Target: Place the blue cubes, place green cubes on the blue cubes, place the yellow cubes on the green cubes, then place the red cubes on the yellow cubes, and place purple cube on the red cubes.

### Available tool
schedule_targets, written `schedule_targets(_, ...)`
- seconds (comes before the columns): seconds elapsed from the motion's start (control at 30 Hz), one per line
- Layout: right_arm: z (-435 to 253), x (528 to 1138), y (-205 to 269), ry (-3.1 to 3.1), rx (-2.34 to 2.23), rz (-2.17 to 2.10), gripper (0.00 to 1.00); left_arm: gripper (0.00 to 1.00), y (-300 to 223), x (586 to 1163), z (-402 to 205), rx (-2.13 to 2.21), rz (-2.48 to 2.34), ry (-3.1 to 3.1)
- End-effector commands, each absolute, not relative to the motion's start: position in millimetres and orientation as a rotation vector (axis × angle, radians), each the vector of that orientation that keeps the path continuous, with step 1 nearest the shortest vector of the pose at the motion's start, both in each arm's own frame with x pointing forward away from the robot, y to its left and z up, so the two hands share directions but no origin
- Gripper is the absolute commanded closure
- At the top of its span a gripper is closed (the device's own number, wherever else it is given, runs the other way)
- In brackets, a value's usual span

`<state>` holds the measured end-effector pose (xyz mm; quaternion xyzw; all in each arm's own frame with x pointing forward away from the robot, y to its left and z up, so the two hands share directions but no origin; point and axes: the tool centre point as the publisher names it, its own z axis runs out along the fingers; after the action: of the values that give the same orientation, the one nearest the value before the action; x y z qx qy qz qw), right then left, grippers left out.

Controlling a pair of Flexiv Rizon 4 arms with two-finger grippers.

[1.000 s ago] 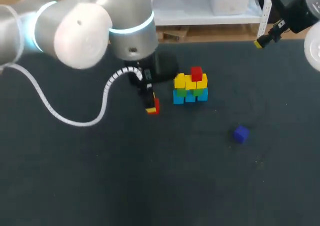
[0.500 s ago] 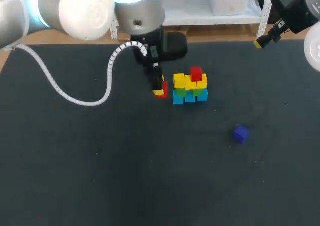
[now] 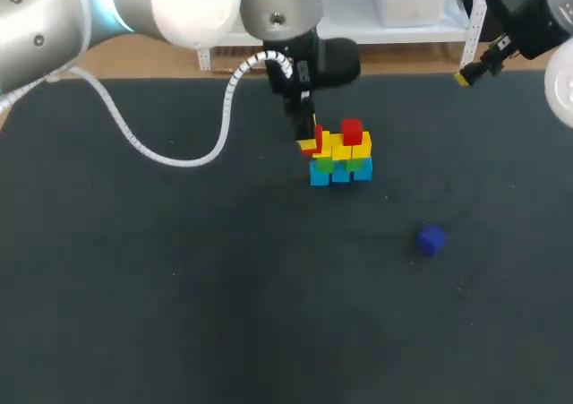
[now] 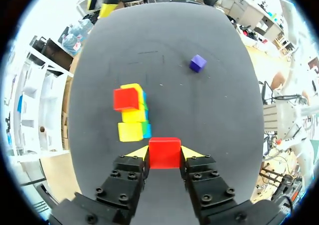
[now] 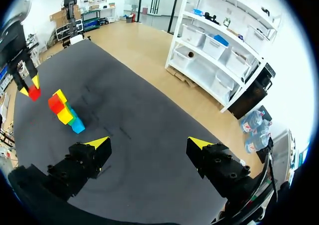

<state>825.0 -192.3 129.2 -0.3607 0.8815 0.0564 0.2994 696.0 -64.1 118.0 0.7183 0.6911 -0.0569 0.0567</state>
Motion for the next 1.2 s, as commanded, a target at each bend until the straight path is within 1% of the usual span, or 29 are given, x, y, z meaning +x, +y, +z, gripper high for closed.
schedule_targets(0.03,129,825,-193,2.340,-0.960,0.154,0.00,1.00,-72,711,122,2.183,-0.193,2.111)
schedule_targets(0.67,129,825,-193,2.340,-0.960,0.154,0.00,1.00,-89,725,100,2.157,-0.258,2.073)
schedule_targets(1.2,129,825,-193,2.340,-0.960,0.154,0.00,1.00,-93,740,99,2.113,-0.275,2.107)
